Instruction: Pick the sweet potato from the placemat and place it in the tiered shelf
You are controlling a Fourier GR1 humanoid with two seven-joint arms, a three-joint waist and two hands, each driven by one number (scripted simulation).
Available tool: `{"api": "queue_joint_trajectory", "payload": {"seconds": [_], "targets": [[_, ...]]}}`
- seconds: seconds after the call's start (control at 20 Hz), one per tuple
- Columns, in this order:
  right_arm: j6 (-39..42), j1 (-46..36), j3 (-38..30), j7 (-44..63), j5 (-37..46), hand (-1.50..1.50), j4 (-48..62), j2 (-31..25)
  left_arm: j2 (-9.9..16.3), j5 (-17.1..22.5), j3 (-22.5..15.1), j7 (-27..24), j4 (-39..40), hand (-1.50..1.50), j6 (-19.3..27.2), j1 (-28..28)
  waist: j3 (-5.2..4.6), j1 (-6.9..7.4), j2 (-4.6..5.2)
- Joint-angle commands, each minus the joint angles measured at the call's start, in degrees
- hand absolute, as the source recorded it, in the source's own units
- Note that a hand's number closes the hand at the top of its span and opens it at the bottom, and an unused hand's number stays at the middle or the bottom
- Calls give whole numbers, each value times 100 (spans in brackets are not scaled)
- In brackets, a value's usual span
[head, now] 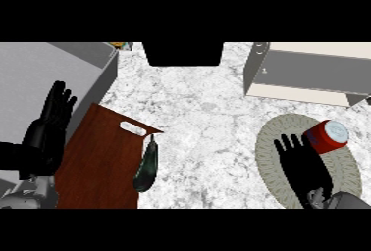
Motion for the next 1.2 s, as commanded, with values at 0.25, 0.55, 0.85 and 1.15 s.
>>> {"api": "queue_joint_trajectory", "payload": {"seconds": [0.25,0.55,0.85,1.15], "targets": [[-722,373,-264,-943,854,-150,706,379,-164,-138,221,114,278,0,-107,-123,-25,-1,22],[-724,696,-701,-1397,1179,-150,837,382,-233,-281,236,356,-190,0,-209,55,-26,5,17],[-574,352,-789,-1612,1432,150,1850,894,-339,-260,342,-163,171,0,-403,242,-26,42,27],[-1011,431,-539,-2259,2027,150,1871,662,-351,-416,333,120,40,0,-343,55,-25,34,22]]}}
